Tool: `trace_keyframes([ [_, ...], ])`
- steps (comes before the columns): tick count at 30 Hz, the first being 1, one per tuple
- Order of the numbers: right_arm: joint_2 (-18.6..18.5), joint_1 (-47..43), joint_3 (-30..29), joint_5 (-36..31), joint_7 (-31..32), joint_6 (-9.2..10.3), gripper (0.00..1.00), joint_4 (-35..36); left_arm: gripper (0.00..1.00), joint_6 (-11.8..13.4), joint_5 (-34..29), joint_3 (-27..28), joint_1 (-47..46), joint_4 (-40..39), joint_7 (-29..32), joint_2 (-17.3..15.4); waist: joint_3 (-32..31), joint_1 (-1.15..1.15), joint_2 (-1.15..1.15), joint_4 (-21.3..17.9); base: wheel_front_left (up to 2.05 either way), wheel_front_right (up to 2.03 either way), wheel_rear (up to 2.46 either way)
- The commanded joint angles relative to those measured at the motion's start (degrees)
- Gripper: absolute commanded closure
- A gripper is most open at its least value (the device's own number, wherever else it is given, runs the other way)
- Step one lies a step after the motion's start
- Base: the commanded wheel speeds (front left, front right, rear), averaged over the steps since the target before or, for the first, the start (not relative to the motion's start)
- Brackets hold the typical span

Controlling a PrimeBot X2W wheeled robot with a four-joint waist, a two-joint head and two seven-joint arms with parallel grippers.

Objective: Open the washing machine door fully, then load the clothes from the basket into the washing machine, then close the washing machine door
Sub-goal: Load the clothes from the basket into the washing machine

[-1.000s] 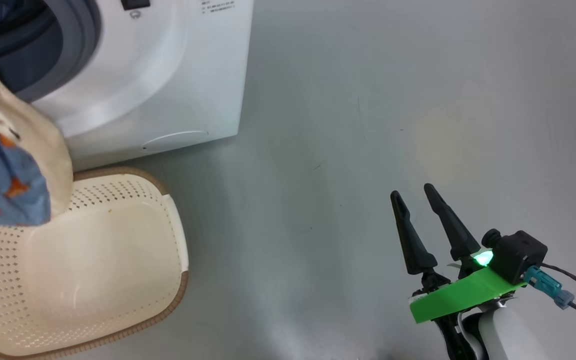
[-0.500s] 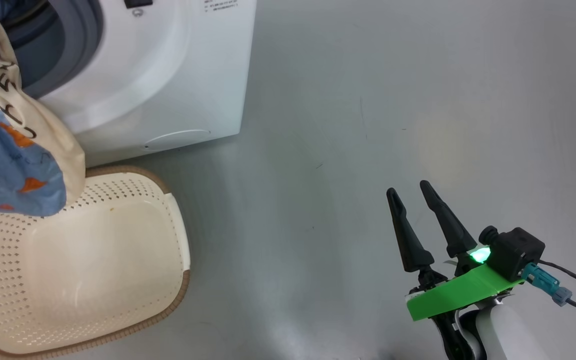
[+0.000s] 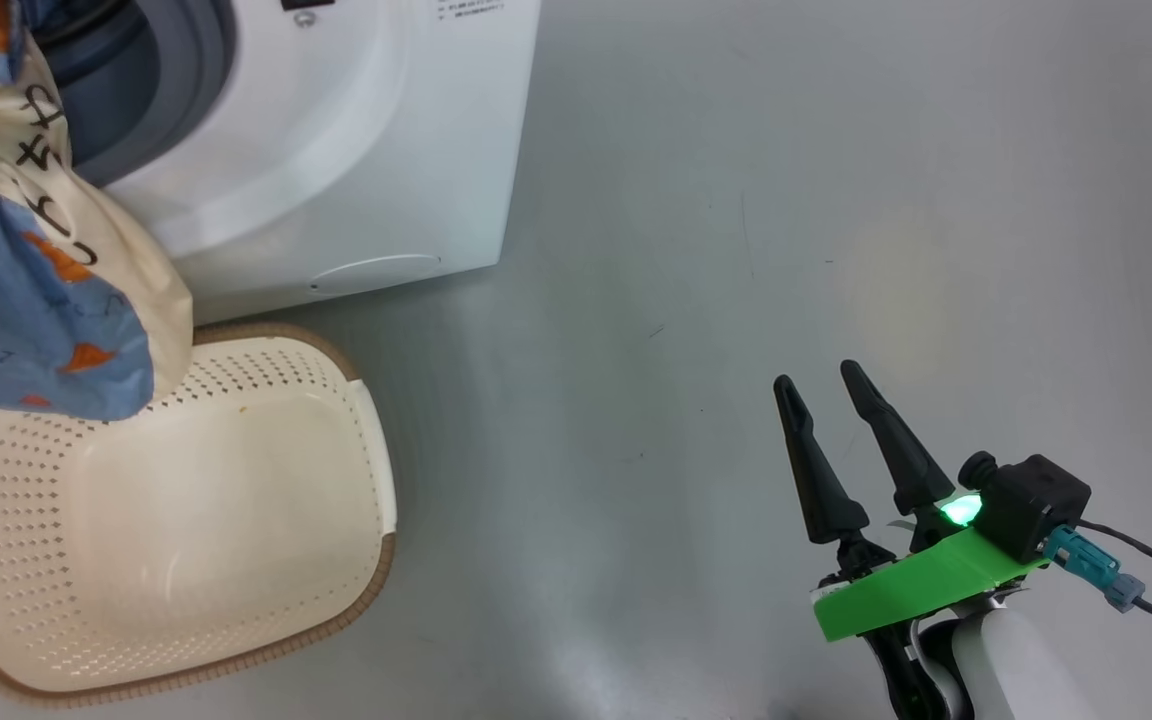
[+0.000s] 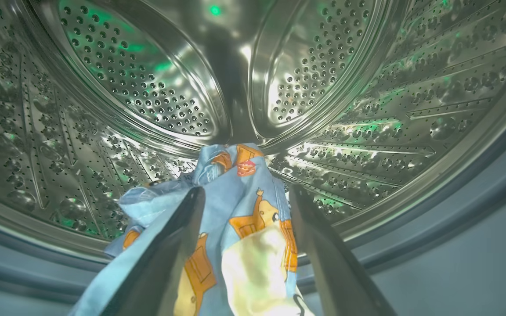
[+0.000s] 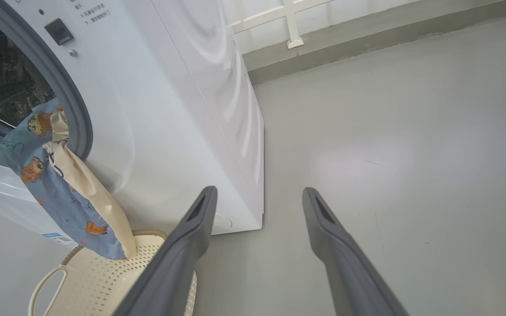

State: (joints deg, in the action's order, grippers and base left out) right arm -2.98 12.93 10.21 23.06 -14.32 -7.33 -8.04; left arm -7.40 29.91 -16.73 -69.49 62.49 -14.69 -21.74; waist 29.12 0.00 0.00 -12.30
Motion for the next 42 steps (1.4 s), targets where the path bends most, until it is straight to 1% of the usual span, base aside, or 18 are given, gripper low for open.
trace_keyframes([
  [1,0.1,0.2,1.1,-0.4,-0.7,-0.16,0.0,1.3,0.0,-0.1,0.7,0.3,-0.9,-0.8,-0.3,-2.7,0.0,0.0,0.0,0.1,0.0,0.0,0.0],
  [5,0.1,0.1,0.7,-0.7,-0.7,-0.16,0.0,1.3,0.0,-0.1,3.3,-0.6,-0.2,-1.3,-0.3,-2.5,-0.1,0.0,0.0,0.7,0.0,0.0,0.0],
  [8,0.1,0.1,0.4,-0.8,-0.7,-0.16,0.0,1.4,0.0,-0.1,5.3,0.1,1.1,-3.0,-0.3,-2.2,-0.2,0.0,0.0,1.4,0.0,0.0,0.0],
  [10,0.1,0.1,0.0,-1.1,-0.7,-0.16,0.0,1.5,0.0,-0.1,5.5,0.2,2.4,-4.4,-0.3,-1.9,-0.3,0.0,0.0,2.1,0.0,0.0,0.0],
  [14,0.0,0.3,-0.7,-1.8,-0.7,-0.16,0.0,1.5,0.0,-0.1,5.5,3.6,5.2,-8.3,-0.3,-1.0,-0.5,0.0,0.0,3.6,0.0,0.0,0.0],
  [18,-0.6,0.6,-1.5,-2.1,-0.7,-0.16,0.0,1.5,0.0,-0.1,3.1,5.3,8.9,-12.7,-0.3,0.6,-0.7,0.0,0.0,5.3,0.0,0.0,0.0],
  [20,-1.2,0.8,-2.4,-2.5,-0.7,-0.16,0.0,1.7,0.0,-0.1,0.7,6.7,11.7,-16.3,-0.3,1.9,-0.8,0.0,0.0,6.8,0.0,0.0,0.0],
  [23,-1.7,1.0,-3.1,-2.7,-0.7,-0.16,0.0,1.8,0.0,-0.1,-0.9,8.3,15.2,-19.5,-0.3,3.3,-1.0,0.0,0.0,8.1,0.0,0.0,0.0],
  [24,-1.7,1.0,-3.1,-2.7,-0.7,-0.16,0.0,1.8,0.0,-0.1,-0.9,8.3,15.2,-19.5,-0.3,3.3,-1.0,0.0,0.0,8.1,0.0,0.0,0.0],
  [26,-2.2,1.0,-3.7,-2.8,-0.7,-0.16,0.0,1.9,0.0,-0.1,-2.9,9.3,19.1,-22.8,-0.3,4.5,-1.4,0.0,0.0,9.2,0.0,0.0,0.0],
  [30,-2.7,0.5,-4.6,-2.9,-0.7,-0.16,0.0,2.1,0.0,-0.1,-4.8,11.4,24.7,-26.6,-0.3,6.5,-1.9,0.0,0.0,10.7,0.0,0.0,0.0],
  [33,-3.1,0.1,-5.0,-3.0,-0.7,-0.16,0.0,2.3,0.0,-0.1,-6.9,12.5,28.8,-29.1,-0.3,7.8,-2.2,0.0,0.0,11.5,0.0,0.0,0.0],
  [34,-3.1,0.1,-5.0,-3.0,-0.7,-0.16,0.0,2.3,0.0,-0.1,-6.9,12.5,28.8,-29.1,-0.3,7.8,-2.2,0.0,0.0,11.5,0.0,0.0,0.0],
  [38,-3.4,-0.4,-5.5,-3.0,-0.7,-0.16,0.0,2.5,0.0,-0.1,-8.0,15.0,33.6,-32.0,-0.3,9.9,-2.4,0.0,0.0,12.3,0.0,0.0,0.0],
  [42,-3.6,-0.5,-5.7,-3.1,-0.7,-0.16,0.0,2.5,0.0,-0.1,-8.6,16.4,37.9,-34.9,-0.3,11.0,-2.7,0.0,0.0,12.6,0.0,0.0,0.0],
])
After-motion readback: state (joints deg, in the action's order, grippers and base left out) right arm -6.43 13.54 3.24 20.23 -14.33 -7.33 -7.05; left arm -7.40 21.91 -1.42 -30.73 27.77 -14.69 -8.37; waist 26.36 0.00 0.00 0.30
